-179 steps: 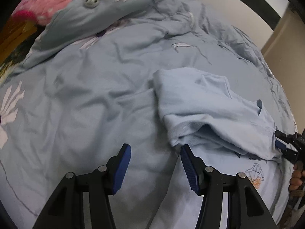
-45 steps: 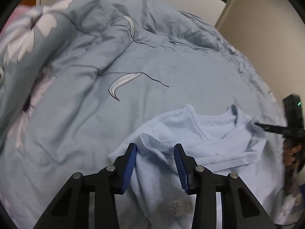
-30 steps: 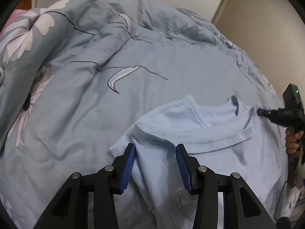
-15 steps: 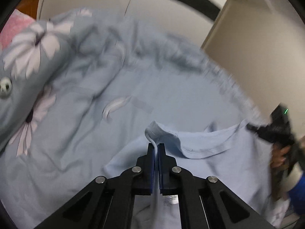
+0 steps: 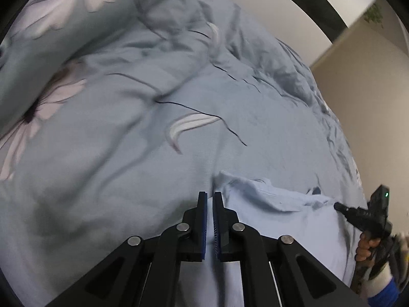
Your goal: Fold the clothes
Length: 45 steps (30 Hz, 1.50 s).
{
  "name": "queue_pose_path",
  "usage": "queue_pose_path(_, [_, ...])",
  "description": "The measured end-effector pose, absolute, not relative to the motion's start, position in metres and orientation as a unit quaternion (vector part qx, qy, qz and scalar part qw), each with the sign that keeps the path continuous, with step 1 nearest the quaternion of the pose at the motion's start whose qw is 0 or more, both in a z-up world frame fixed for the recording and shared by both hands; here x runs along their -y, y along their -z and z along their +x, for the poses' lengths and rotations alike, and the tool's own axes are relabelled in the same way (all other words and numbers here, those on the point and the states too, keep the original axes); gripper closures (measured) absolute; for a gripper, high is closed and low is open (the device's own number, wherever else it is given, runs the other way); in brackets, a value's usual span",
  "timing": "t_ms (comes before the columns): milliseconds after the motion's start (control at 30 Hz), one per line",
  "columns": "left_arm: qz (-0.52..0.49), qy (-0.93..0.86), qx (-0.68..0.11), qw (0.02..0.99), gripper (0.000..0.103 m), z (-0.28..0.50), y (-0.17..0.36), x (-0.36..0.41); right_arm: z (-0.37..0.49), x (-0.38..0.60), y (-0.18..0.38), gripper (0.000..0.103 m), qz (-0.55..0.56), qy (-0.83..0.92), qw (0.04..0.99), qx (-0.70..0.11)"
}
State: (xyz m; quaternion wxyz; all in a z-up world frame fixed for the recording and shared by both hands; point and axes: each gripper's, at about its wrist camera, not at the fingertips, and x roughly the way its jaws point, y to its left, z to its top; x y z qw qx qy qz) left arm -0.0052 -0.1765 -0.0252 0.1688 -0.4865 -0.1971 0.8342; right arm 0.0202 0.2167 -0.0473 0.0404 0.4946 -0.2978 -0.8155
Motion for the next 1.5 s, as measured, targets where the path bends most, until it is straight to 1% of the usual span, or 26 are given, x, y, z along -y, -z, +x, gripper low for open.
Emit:
queue_pose_path(67, [-0.481, -0.831, 0.226, 0.162, 0.095, 0.003, 0.021, 0.193, 0.026, -0.221, 0.044, 0.1, 0.488, 0.824, 0.024, 0.287])
queue_pose_path(100, [-0.477, -0.833, 0.23, 0.156, 0.094, 0.011, 0.018, 0.201, 0.031, -0.225, 0.04, 0.096, 0.483, 0.83, 0.01, 0.279])
queue_pose_path(133, [-0.479, -0.831, 0.239, 0.154, 0.091, 0.026, 0.02, 0.204, 0.036, -0.228, 0.037, 0.095, 0.478, 0.836, -0.004, 0.271])
queue_pose_path(167, [-0.48, -0.828, 0.248, 0.153, 0.081, 0.041, 0.022, 0.208, 0.042, -0.232, 0.033, 0.095, 0.474, 0.84, -0.015, 0.263])
queue_pose_path(200, [-0.481, -0.825, 0.256, 0.151, 0.074, 0.056, 0.024, 0.211, 0.054, -0.236, 0.028, 0.095, 0.47, 0.843, -0.018, 0.26])
queue_pose_path(233, [-0.482, -0.822, 0.265, 0.149, 0.063, 0.071, 0.027, 0.214, 0.066, -0.239, 0.024, 0.095, 0.465, 0.845, -0.013, 0.265])
queue_pose_path(267, [-0.483, -0.818, 0.274, 0.147, 0.059, 0.086, 0.029, 0.218, 0.081, -0.238, 0.022, 0.095, 0.463, 0.843, 0.0, 0.275])
queue_pose_path(333, [-0.493, -0.807, 0.294, 0.142, 0.057, 0.114, 0.038, 0.221, 0.114, -0.234, 0.021, 0.089, 0.462, 0.836, 0.031, 0.295])
queue_pose_path(400, [-0.506, -0.79, 0.319, 0.134, 0.056, 0.14, 0.052, 0.219, 0.148, -0.228, 0.027, 0.073, 0.474, 0.816, 0.061, 0.325])
queue_pose_path(467, [-0.514, -0.774, 0.347, 0.125, 0.053, 0.164, 0.065, 0.217, 0.186, -0.223, 0.036, 0.067, 0.481, 0.793, 0.082, 0.364])
queue_pose_path(633, [-0.51, -0.736, 0.429, 0.119, 0.046, 0.2, 0.089, 0.212, 0.236, -0.209, 0.058, 0.062, 0.475, 0.753, 0.096, 0.446])
queue_pose_path(733, [-0.494, -0.735, 0.452, 0.112, 0.042, 0.201, 0.092, 0.205, 0.237, -0.202, 0.07, 0.062, 0.469, 0.737, 0.096, 0.477])
queue_pose_path(833, [-0.477, -0.732, 0.473, 0.112, 0.042, 0.193, 0.096, 0.199, 0.233, -0.196, 0.074, 0.062, 0.448, 0.737, 0.09, 0.498])
queue_pose_path(967, [-0.447, -0.74, 0.49, 0.113, 0.045, 0.181, 0.092, 0.192, 0.222, -0.184, 0.08, 0.061, 0.423, 0.733, 0.083, 0.526])
queue_pose_path(1000, [-0.44, -0.744, 0.491, 0.111, 0.046, 0.179, 0.09, 0.191, 0.22, -0.182, 0.08, 0.063, 0.416, 0.734, 0.081, 0.532])
queue_pose_path(1033, [-0.435, -0.745, 0.495, 0.105, 0.058, 0.178, 0.09, 0.191, 0.219, -0.182, 0.08, 0.066, 0.406, 0.734, 0.078, 0.54])
queue_pose_path(1067, [-0.433, -0.746, 0.496, 0.099, 0.076, 0.178, 0.089, 0.191, 0.219, -0.181, 0.08, 0.077, 0.395, 0.733, 0.075, 0.549])
queue_pose_path(1100, [-0.434, -0.749, 0.493, 0.091, 0.085, 0.178, 0.088, 0.193, 0.218, -0.18, 0.08, 0.088, 0.388, 0.731, 0.07, 0.556])
queue_pose_path(1133, [-0.434, -0.751, 0.49, 0.083, 0.096, 0.178, 0.087, 0.194, 0.218, -0.182, 0.079, 0.092, 0.39, 0.731, 0.065, 0.556])
queue_pose_path(1167, [-0.431, -0.754, 0.489, 0.078, 0.097, 0.181, 0.083, 0.196, 0.22, -0.184, 0.077, 0.095, 0.395, 0.732, 0.058, 0.552])
queue_pose_path(1200, [-0.428, -0.757, 0.489, 0.073, 0.098, 0.184, 0.078, 0.199, 0.22, -0.186, 0.075, 0.096, 0.399, 0.734, 0.054, 0.548])
queue_pose_path(1367, [-0.415, -0.78, 0.462, 0.074, 0.099, 0.199, 0.036, 0.203, 0.225, -0.196, 0.036, 0.097, 0.387, 0.754, 0.055, 0.528])
queue_pose_path(1500, [-0.418, -0.792, 0.433, 0.104, 0.099, 0.237, 0.006, 0.211, 0.25, -0.191, 0.006, 0.097, 0.388, 0.77, 0.072, 0.501])
